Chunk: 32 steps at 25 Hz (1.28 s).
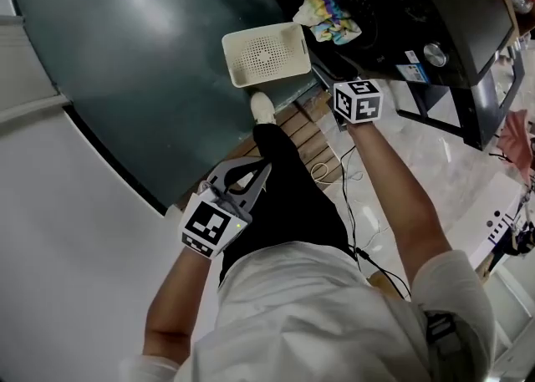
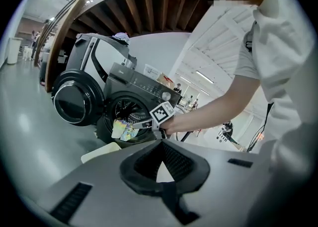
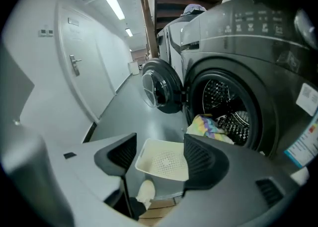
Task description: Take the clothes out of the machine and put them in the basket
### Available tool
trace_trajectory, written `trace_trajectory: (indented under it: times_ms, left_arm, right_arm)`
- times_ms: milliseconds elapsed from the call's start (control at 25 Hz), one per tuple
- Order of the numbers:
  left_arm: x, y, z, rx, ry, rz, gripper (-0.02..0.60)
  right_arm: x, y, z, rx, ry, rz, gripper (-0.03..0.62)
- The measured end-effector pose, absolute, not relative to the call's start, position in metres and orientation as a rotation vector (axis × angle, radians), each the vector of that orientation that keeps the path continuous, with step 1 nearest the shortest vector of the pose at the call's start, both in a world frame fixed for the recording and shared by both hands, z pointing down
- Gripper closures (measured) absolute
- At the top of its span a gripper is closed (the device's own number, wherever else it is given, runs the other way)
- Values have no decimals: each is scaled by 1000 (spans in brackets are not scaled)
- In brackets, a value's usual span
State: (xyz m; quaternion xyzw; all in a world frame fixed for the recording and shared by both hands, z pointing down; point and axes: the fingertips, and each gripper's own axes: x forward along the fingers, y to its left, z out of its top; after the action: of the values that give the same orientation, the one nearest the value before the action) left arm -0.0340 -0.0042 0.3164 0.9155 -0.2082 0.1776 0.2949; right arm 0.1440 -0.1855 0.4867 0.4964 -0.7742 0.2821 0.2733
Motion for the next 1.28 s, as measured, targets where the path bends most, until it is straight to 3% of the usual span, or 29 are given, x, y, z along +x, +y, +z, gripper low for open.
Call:
trace_trajectory:
  times_ms: [760, 960, 1280]
  left_arm:
    - [2, -110, 397, 2382, -456, 446, 586]
    - [-2, -125, 415, 2340, -471, 444, 586]
    - [-4, -138, 440, 2313, -473, 449, 586]
  right_arm:
    - [232, -346, 647, 1264, -1803, 584, 233]
    - [255, -366, 685, 1252, -1720, 600, 180]
    - [267, -389, 737, 1134, -1664, 578, 157]
